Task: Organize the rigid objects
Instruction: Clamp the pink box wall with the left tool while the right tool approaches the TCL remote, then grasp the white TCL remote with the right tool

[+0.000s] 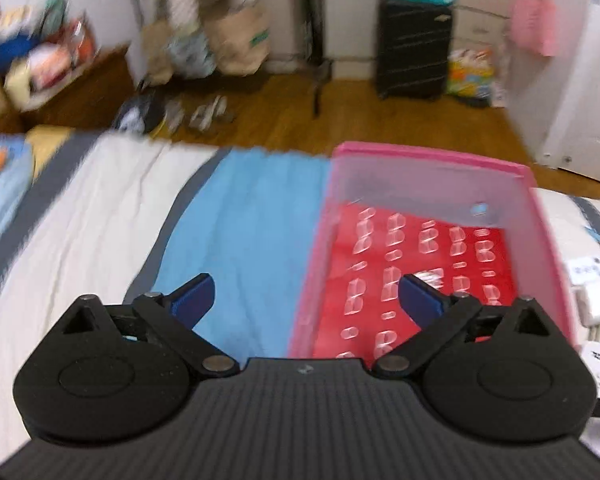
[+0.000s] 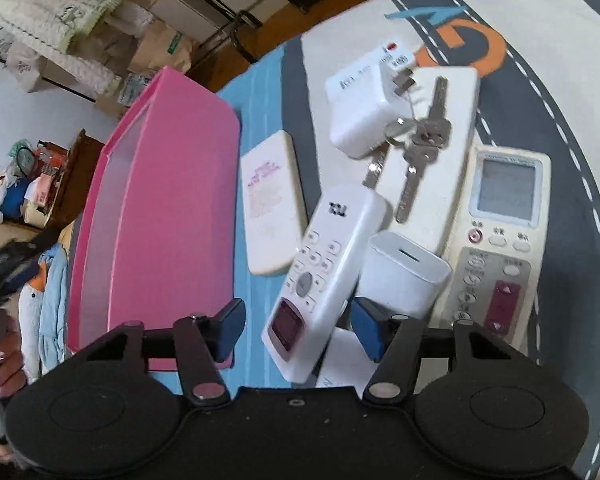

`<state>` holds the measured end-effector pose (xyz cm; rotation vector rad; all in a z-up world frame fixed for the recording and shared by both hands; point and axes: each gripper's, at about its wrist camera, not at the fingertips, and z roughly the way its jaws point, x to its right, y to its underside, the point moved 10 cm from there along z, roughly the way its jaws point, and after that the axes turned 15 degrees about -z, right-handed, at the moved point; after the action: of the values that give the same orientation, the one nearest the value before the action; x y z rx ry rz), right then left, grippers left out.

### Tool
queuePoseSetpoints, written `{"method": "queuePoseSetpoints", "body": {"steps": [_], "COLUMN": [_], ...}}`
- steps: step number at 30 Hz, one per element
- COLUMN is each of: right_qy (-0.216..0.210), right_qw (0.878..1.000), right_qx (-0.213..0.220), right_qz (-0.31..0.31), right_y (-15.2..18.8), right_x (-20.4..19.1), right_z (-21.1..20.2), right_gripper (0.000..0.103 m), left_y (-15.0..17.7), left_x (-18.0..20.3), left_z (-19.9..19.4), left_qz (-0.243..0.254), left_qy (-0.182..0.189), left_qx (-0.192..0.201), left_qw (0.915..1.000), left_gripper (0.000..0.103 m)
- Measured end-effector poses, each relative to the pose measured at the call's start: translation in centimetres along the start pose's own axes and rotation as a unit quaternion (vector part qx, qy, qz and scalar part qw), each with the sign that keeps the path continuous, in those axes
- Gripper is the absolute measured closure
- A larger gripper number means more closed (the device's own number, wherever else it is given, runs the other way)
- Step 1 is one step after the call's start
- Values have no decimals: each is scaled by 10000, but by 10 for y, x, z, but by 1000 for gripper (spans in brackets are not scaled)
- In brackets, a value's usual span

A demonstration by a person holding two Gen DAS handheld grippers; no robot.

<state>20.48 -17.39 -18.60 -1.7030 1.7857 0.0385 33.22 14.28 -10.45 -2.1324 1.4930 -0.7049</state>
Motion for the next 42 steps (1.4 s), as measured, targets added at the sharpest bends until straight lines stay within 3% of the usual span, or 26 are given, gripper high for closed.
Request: {"method": "queuePoseSetpoints", "body": {"steps": [2, 4, 5, 10, 14, 15, 18, 22, 26, 30, 37, 42], "right_qy": [206, 520, 605, 700, 426, 338, 196, 208, 225, 435, 99, 240], "right_qw": [9996, 9976, 9968, 9930, 9948, 9956, 9969, 9983, 9984, 9954, 9974, 9971], "right_qx": [68, 103, 126, 294, 427, 448, 449, 357, 482, 564, 490, 389], "right_qz": [-172, -435, -513, -903, -822, -745, -617, -414, -192, -637, -524, -602], "right_y": [-2, -6, -7, -15, -22, -23, -24, -23, -30, -33, -24, -21], "right_x": [-1, 5, 5, 2, 0, 1, 4, 12, 18, 9, -1, 0], "right_z": [2, 8, 7, 2, 0, -1, 4, 15, 26, 23, 11, 21], "right_gripper": [50, 71, 74, 76, 77, 77, 73, 68, 71, 74, 78, 75], "left_y": [-1, 0, 0, 9, 15, 19, 20, 21, 21, 21, 19, 27], "left_x": [-16, -30, -35, -45, -28, -23, -16, -15, -17, -20, -25, -19], "left_z": [15, 28, 34, 62, 65, 64, 61, 59, 58, 58, 62, 72], "left_qz": [-226, -304, -320, -860, -821, -761, -422, -388, -413, -428, -678, -424], "left_qy": [91, 30, -2, 329, 842, 904, 701, 659, 785, 777, 1096, 879], "left_qx": [-213, -294, -328, -782, -929, -977, -800, -747, -805, -723, -767, -798], "left_qw": [9995, 9991, 9990, 9927, 9887, 9882, 9934, 9943, 9928, 9934, 9887, 9920], "left_gripper": [16, 27, 33, 42, 93, 97, 98, 98, 99, 98, 97, 98]}}
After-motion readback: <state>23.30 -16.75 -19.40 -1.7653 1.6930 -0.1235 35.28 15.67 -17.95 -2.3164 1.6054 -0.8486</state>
